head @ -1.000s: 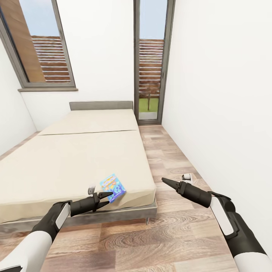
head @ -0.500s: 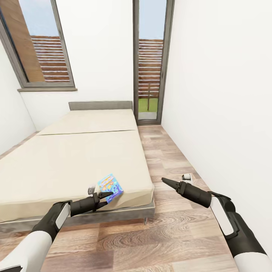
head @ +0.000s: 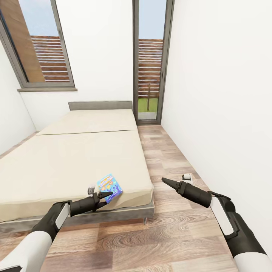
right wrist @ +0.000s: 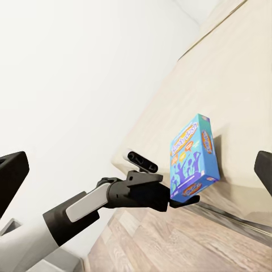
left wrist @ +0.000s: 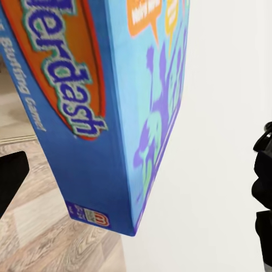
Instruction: Put all the toys in the child's room - the three board games (two on the bed and one on the table), the two jigsaw puzzles on the table, and the tennis ball on the table - inside the toy box on the table in the child's room.
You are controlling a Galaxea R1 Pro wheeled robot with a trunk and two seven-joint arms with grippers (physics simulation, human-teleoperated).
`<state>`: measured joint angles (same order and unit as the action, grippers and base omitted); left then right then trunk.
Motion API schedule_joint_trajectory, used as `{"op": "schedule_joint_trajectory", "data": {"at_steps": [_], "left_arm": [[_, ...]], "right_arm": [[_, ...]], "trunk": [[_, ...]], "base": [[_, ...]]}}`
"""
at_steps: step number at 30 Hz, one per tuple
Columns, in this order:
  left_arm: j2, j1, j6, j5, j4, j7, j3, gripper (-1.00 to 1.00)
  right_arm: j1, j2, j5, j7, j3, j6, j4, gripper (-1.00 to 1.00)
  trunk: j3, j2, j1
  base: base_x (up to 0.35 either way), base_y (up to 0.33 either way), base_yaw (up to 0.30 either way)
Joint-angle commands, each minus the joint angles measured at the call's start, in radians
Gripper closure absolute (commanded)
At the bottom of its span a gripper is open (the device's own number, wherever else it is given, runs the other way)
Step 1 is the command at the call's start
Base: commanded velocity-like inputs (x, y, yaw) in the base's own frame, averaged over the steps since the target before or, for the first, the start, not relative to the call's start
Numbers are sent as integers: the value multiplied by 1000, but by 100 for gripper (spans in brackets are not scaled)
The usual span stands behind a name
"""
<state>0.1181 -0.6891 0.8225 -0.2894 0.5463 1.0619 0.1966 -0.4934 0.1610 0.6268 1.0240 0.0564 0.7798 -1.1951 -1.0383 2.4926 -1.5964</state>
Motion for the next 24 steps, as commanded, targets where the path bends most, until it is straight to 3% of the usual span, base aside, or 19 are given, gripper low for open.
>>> {"op": "schedule_joint_trajectory", "data": {"at_steps": [1,24], "left_arm": [[0,0,6,-2,0,2,2,-100],[4,-1,6,-3,0,24,9,-100]], "right_arm": [[-1,0,3,1,0,6,0,-100],[-1,0,3,1,0,6,0,-100]], "trunk": [[-1,0,0],[-1,0,0]], "base": [[0,-1,0],[0,0,0]]}}
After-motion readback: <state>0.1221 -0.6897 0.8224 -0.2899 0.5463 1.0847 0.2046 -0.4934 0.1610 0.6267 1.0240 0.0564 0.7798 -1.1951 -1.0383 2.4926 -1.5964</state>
